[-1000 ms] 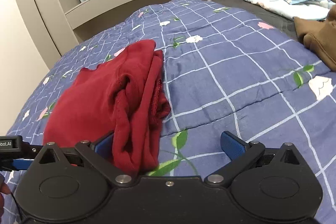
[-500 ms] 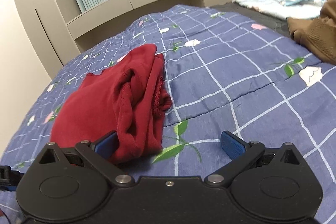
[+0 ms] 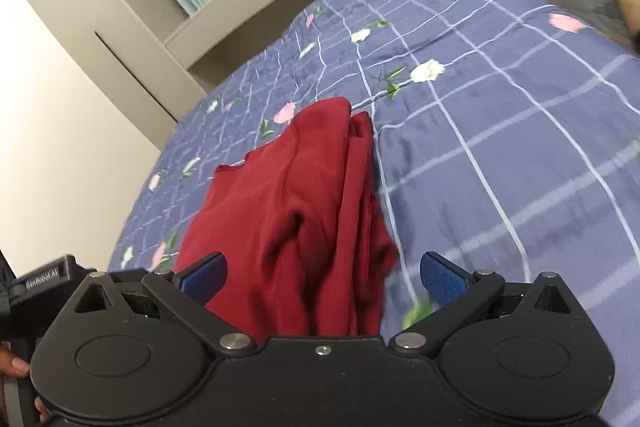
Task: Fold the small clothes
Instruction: 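Close the left tool on one bundle edge while the right tool grips the other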
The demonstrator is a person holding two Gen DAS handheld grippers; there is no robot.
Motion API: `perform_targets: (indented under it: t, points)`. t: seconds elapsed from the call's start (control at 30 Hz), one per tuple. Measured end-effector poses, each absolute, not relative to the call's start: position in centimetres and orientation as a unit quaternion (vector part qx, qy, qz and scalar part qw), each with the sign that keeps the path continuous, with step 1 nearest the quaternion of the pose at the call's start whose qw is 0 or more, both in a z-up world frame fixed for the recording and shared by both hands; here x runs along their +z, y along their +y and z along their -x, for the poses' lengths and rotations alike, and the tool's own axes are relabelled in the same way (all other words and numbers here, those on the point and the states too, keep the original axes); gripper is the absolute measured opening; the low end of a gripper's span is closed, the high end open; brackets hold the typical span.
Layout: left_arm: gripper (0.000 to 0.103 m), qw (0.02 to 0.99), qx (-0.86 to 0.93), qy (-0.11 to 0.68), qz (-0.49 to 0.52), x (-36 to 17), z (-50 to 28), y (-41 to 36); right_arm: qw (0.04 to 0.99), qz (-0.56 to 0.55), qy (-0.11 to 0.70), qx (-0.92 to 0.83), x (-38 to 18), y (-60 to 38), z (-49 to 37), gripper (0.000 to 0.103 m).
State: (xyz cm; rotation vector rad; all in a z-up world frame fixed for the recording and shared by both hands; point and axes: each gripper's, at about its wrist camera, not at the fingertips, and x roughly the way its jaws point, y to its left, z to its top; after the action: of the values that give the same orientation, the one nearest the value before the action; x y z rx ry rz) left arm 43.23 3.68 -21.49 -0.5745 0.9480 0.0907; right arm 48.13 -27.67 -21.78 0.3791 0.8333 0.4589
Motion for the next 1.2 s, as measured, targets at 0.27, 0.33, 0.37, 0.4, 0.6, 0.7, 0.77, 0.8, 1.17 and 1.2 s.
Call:
perform_targets:
  t: [0.27, 0.33, 0.37, 0.4, 0.6, 0.7, 0.77, 0.8, 1.17, 1.2]
  points:
    - [0.102, 0.820, 0.001, 0.496, 0.286, -24.4, -48.3, 3.9, 0.848, -0.215, 0.432, 0.218, -23.6, -26.7, -51.8, 0.100]
    - [0.092, 0.821, -0.003, 0.495, 0.285, -24.5, -48.4, 3.8, 0.854, -0.201, 0.432, 0.210, -23.7, -26.3, -51.4, 0.091]
    - [0.089, 0.821, -0.005, 0.495, 0.284, -24.5, -48.3, 3.7, 0.857, -0.190, 0.431, 0.208, -23.6, -26.0, -51.2, 0.090]
    - [0.083, 0.820, -0.006, 0.496, 0.285, -24.6, -48.3, 3.6, 0.859, -0.182, 0.431, 0.207, -23.5, -25.7, -51.1, 0.087]
    - [0.051, 0.807, -0.005, 0.506, 0.303, -24.1, -48.6, 3.2, 0.845, -0.222, 0.450, 0.186, -23.2, -26.1, -51.1, 0.057]
    - [0.032, 0.810, 0.005, 0.513, 0.286, -23.0, -48.9, 2.6, 0.851, -0.201, 0.452, 0.178, -21.9, -24.9, -51.0, 0.046]
    - [0.027, 0.820, 0.005, 0.513, 0.254, -21.5, -49.0, 1.8, 0.860, -0.173, 0.448, 0.175, -20.5, -23.8, -50.8, 0.042]
    - [0.026, 0.826, 0.004, 0.509, 0.241, -20.6, -49.0, 1.5, 0.863, -0.167, 0.444, 0.175, -19.9, -23.4, -50.5, 0.041]
    - [0.025, 0.860, 0.024, 0.468, 0.202, -12.5, -42.7, 5.5, 0.870, -0.159, 0.407, 0.228, -13.9, -17.5, -45.5, 0.040]
    - [0.025, 0.861, 0.029, 0.466, 0.203, -12.2, -41.8, 6.2, 0.870, -0.156, 0.406, 0.233, -13.8, -16.7, -44.8, 0.040]
